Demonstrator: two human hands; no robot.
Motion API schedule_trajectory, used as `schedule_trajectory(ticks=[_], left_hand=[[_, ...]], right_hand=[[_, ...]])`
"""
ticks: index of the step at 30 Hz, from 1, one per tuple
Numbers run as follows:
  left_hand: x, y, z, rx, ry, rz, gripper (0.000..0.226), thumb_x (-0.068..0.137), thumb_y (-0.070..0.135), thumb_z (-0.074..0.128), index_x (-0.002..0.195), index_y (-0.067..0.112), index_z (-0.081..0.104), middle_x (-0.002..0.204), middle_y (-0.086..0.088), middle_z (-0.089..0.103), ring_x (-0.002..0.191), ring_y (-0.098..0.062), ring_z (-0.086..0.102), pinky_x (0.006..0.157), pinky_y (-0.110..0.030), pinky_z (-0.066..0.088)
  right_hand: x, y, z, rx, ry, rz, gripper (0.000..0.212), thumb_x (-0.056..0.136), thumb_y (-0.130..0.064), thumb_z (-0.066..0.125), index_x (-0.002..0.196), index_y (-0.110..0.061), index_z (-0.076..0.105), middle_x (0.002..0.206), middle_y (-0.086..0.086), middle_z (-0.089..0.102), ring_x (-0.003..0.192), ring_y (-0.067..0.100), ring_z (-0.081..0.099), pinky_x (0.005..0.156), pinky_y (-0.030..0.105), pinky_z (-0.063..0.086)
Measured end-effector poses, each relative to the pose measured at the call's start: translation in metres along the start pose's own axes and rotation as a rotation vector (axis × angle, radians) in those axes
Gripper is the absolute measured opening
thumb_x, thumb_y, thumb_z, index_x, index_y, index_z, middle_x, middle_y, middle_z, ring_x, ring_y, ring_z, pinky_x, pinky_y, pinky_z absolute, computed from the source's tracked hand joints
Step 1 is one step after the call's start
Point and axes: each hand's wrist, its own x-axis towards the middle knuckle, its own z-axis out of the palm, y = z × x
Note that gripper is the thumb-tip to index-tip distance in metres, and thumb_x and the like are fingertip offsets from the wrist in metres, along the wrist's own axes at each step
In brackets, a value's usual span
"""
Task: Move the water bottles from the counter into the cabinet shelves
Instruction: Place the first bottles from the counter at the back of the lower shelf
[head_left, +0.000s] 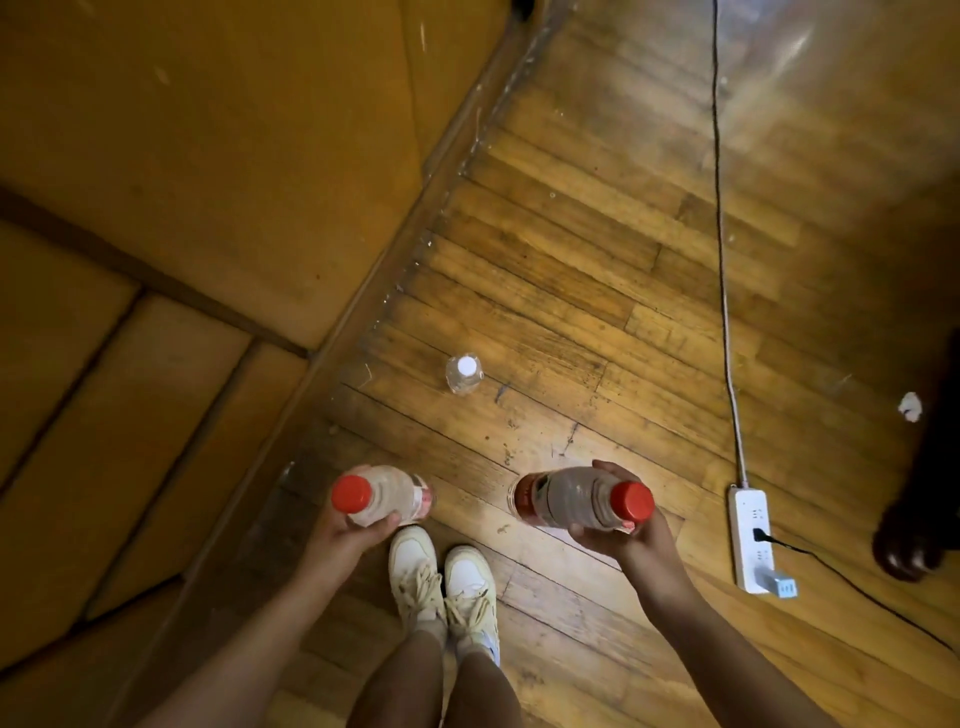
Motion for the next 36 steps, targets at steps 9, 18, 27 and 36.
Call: schedule_trajectory(ticks=[9, 18, 27, 36], left_hand=[[-0.164, 0.097, -0.057, -0.211, 0.135, 0.17, 0.035, 0.074, -0.002, 0.069, 0.101, 0.019, 0.06, 0.092, 0.007, 0.068, 0.08, 0.007, 0.065, 0.062, -0.001, 0.044], [-0.312, 0.122, -0.103, -0.653, 0.469, 0.217, 0.043, 0.064, 0.033, 0.076, 0.103, 0.022, 0.063, 0.104, -0.001, 0.067, 0.1, -0.022, 0.062, 0.087, -0.038, 0.049], [-0.419, 0.103, -0.155, -0.979, 0.886, 0.341, 0.064, 0.053, 0.037, 0.078, 0.109, 0.015, 0.058, 0.108, -0.006, 0.062, 0.11, -0.033, 0.055, 0.091, -0.042, 0.042], [-0.484, 0.035, -0.259, -1.196, 1.158, 0.442, 0.062, 0.067, 0.04, 0.072, 0.121, 0.016, 0.054, 0.112, -0.011, 0.065, 0.104, -0.031, 0.062, 0.086, -0.044, 0.05]], right_hand=[[-0.12, -0.129, 0.006, 0.143, -0.115, -0.135, 0.065, 0.052, -0.012, 0.075, 0.108, -0.034, 0.05, 0.107, -0.004, 0.06, 0.082, -0.008, 0.062, 0.057, 0.01, 0.05], [-0.199, -0.208, 0.054, 0.383, -0.327, -0.217, 0.044, 0.069, -0.013, 0.064, 0.112, -0.021, 0.06, 0.1, 0.0, 0.072, 0.09, 0.02, 0.068, 0.068, 0.03, 0.053], [-0.263, -0.233, 0.161, 0.375, -0.8, -0.042, 0.033, 0.082, -0.032, 0.045, 0.094, -0.012, 0.067, 0.083, 0.006, 0.071, 0.073, 0.02, 0.068, 0.065, 0.03, 0.057], [-0.348, -0.229, 0.316, 0.118, -1.167, -0.088, 0.034, 0.083, -0.037, 0.042, 0.087, -0.016, 0.069, 0.078, 0.006, 0.07, 0.071, 0.023, 0.068, 0.065, 0.03, 0.056]])
